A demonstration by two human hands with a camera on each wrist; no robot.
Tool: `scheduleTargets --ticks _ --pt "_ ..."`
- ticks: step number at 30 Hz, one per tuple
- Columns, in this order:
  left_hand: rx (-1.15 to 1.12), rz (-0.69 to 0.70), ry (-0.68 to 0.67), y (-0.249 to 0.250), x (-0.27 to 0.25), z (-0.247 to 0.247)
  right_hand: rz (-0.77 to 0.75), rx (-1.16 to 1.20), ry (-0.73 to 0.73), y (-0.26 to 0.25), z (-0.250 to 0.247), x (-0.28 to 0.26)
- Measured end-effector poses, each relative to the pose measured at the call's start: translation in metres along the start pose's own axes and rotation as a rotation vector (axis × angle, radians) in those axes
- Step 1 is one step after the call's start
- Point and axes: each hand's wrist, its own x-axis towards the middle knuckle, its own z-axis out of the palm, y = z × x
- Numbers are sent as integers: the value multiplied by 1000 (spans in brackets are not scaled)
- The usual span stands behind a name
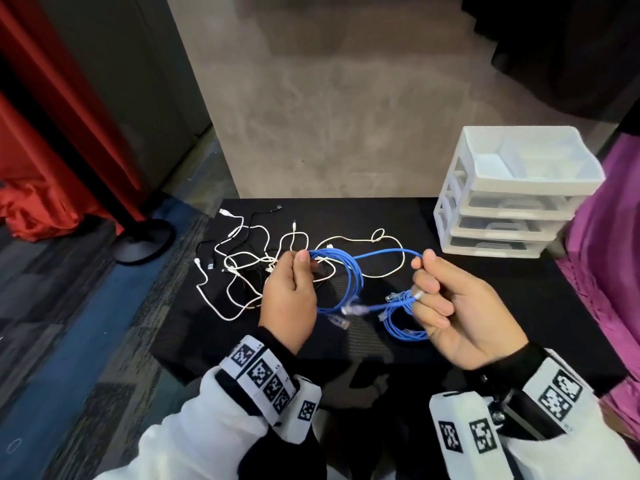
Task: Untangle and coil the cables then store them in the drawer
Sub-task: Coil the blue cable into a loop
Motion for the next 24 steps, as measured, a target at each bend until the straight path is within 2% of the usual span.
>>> scheduleTargets --ticks 4,8,10,12,14,18,21,24 --pt "-46 16 54 7 -11 14 -78 43 33 24 6 -2" --pt "-93 19 80 10 -13 23 -79 -12 -40 51 10 -8" --pt "-174 3 55 14 -15 26 -121 -282 7 65 8 -5" --pt "-286 -51 9 23 -20 27 -268 -645 98 76 2 0" --pt "-374 -101 -21 27 -23 27 -373 -815 127 81 -2 3" --pt "-402 -159 -28 21 -25 21 -371 -795 78 79 -2 1" --pt "-607 -297 -74 19 -22 19 -310 -712 9 77 -1 -1" --pt "-646 -288 -73 18 -18 16 -250 -738 -58 74 -1 -3"
